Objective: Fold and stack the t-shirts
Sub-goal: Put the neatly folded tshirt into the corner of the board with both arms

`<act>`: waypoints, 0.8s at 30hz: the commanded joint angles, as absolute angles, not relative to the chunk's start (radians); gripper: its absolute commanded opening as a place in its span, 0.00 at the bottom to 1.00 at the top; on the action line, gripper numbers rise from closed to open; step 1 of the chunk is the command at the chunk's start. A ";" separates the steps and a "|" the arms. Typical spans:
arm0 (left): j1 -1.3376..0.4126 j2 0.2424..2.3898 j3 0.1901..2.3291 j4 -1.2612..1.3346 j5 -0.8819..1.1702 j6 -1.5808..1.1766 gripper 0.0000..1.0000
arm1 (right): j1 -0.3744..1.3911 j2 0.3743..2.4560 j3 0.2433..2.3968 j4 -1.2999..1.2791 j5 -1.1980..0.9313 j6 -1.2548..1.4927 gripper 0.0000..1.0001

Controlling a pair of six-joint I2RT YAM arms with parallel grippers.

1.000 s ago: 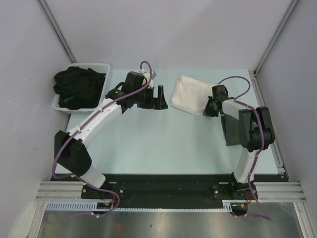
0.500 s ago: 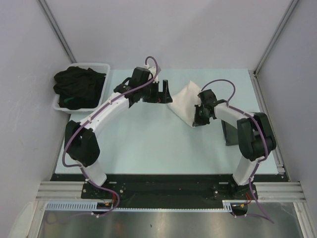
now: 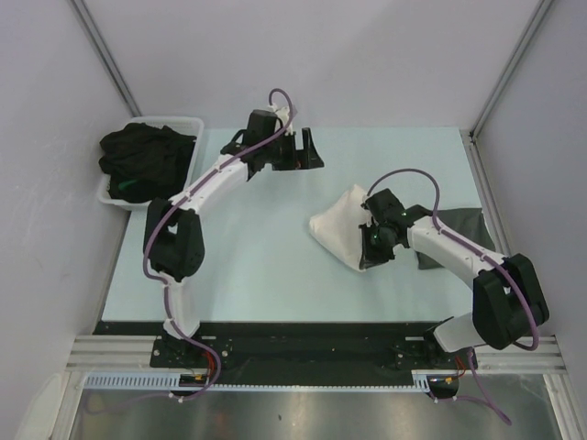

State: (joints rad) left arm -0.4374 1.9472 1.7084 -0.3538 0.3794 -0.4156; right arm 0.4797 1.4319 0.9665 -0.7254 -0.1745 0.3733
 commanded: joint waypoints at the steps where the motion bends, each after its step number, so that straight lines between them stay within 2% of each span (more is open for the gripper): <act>1: -0.445 2.022 1.807 -0.272 0.483 -0.472 0.99 | 0.500 1.388 0.934 -0.836 -0.163 0.399 0.00; 13: -0.523 2.299 2.014 -0.396 0.592 -0.508 0.99 | 0.502 1.319 0.922 -0.879 -0.115 0.433 0.00; 24: -0.555 2.358 1.983 -0.347 0.611 -0.526 0.99 | 0.499 1.282 0.914 -0.893 -0.089 0.436 0.00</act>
